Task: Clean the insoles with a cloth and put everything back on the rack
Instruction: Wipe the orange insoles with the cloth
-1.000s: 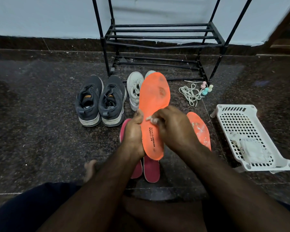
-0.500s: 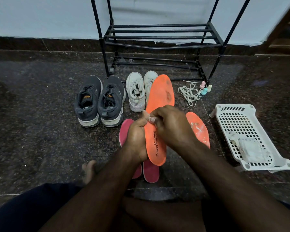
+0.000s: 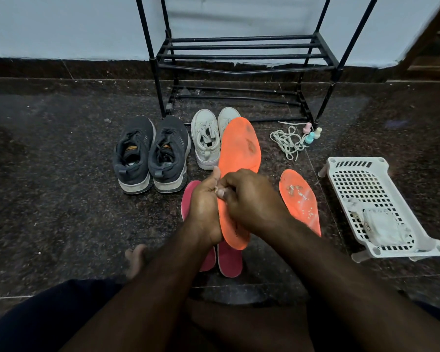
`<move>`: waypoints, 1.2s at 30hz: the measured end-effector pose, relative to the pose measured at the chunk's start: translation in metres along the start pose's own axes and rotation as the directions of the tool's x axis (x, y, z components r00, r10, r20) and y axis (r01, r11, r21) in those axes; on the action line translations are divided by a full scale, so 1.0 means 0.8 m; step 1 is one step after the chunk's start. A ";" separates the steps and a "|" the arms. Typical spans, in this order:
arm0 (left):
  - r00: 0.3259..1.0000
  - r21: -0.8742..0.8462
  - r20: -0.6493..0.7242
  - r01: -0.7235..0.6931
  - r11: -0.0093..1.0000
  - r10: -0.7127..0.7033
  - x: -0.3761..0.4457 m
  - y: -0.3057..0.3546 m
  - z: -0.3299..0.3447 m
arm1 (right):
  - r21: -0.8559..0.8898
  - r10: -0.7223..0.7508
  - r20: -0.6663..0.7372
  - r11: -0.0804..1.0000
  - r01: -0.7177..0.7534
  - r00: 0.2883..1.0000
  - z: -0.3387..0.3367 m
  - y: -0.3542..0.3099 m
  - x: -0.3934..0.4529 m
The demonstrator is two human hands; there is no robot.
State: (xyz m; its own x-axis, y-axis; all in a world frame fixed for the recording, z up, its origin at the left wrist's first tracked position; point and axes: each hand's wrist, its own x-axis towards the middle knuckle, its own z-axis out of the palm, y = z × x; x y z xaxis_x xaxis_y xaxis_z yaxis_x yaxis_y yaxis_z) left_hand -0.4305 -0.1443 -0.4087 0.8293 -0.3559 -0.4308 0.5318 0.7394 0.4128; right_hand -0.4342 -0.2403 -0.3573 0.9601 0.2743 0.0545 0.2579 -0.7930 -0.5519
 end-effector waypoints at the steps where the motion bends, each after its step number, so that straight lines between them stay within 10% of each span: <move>1: 1.000 0.016 -0.008 0.004 1.000 -0.004 0.002 0.001 -0.001 | -0.025 -0.008 0.062 1.000 0.009 0.998 0.000 -0.002 -0.002; 36: 0.989 -0.068 0.013 -0.145 0.987 0.146 0.010 0.025 -0.007 | -0.022 -0.001 0.079 1.000 0.003 0.997 -0.006 0.002 -0.016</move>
State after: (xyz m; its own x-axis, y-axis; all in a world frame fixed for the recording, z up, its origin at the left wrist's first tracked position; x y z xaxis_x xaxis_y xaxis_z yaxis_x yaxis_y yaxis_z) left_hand -0.4143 -0.1290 -0.4084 0.9002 -0.2514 -0.3557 0.3932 0.8203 0.4152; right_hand -0.4459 -0.2480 -0.3547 0.9482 0.3176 -0.0112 0.2631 -0.8042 -0.5330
